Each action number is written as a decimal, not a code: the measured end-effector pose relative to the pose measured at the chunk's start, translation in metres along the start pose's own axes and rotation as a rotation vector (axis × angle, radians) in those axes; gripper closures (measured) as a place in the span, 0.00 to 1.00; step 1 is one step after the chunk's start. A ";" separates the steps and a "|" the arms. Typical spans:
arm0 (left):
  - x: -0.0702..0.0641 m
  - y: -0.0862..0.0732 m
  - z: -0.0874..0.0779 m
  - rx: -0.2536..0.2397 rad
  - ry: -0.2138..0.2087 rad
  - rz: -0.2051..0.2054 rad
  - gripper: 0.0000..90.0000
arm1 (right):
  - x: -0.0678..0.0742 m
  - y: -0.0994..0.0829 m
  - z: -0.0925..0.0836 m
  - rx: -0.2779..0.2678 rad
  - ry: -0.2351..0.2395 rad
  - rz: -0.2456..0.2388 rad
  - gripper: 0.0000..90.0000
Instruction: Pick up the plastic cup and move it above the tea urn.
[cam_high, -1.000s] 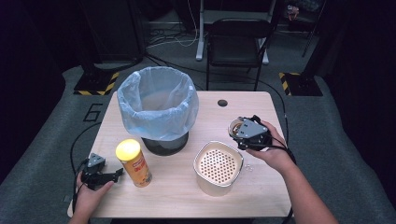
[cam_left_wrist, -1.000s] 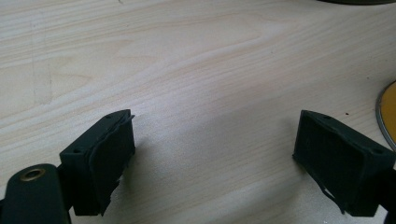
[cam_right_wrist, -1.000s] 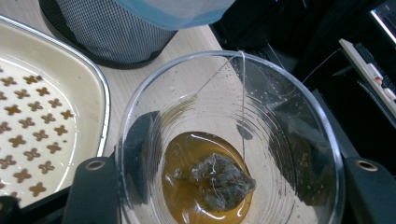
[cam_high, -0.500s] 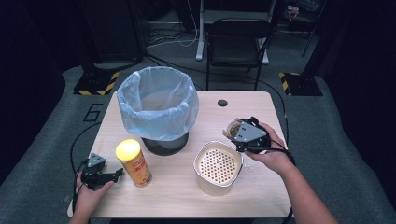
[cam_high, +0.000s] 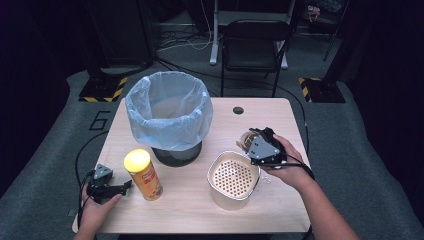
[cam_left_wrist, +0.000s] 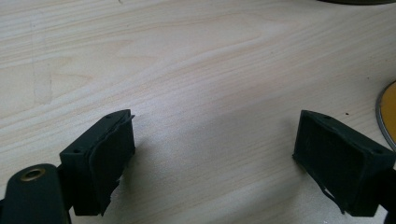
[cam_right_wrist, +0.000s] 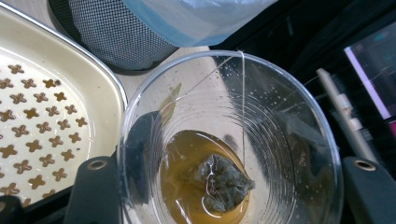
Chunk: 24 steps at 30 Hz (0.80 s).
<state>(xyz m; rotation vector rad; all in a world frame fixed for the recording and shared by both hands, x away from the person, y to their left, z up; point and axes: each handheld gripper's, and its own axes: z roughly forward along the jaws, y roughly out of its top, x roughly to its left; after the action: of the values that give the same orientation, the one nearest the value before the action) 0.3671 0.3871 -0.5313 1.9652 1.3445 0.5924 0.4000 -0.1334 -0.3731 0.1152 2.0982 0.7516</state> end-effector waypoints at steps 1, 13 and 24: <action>0.000 0.000 0.000 0.000 0.000 0.000 0.13 | 0.003 0.001 -0.001 0.001 -0.011 -0.015 0.39; 0.000 0.000 0.000 0.000 0.000 0.000 0.13 | 0.030 0.010 -0.004 0.064 -0.159 -0.215 0.41; 0.000 0.000 0.000 0.000 0.000 0.000 0.13 | 0.063 0.019 0.002 0.200 -0.291 -0.651 0.41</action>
<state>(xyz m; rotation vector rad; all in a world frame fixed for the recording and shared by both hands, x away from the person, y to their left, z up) 0.3671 0.3870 -0.5313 1.9651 1.3444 0.5924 0.3594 -0.0951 -0.4084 -0.3203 1.7676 0.1227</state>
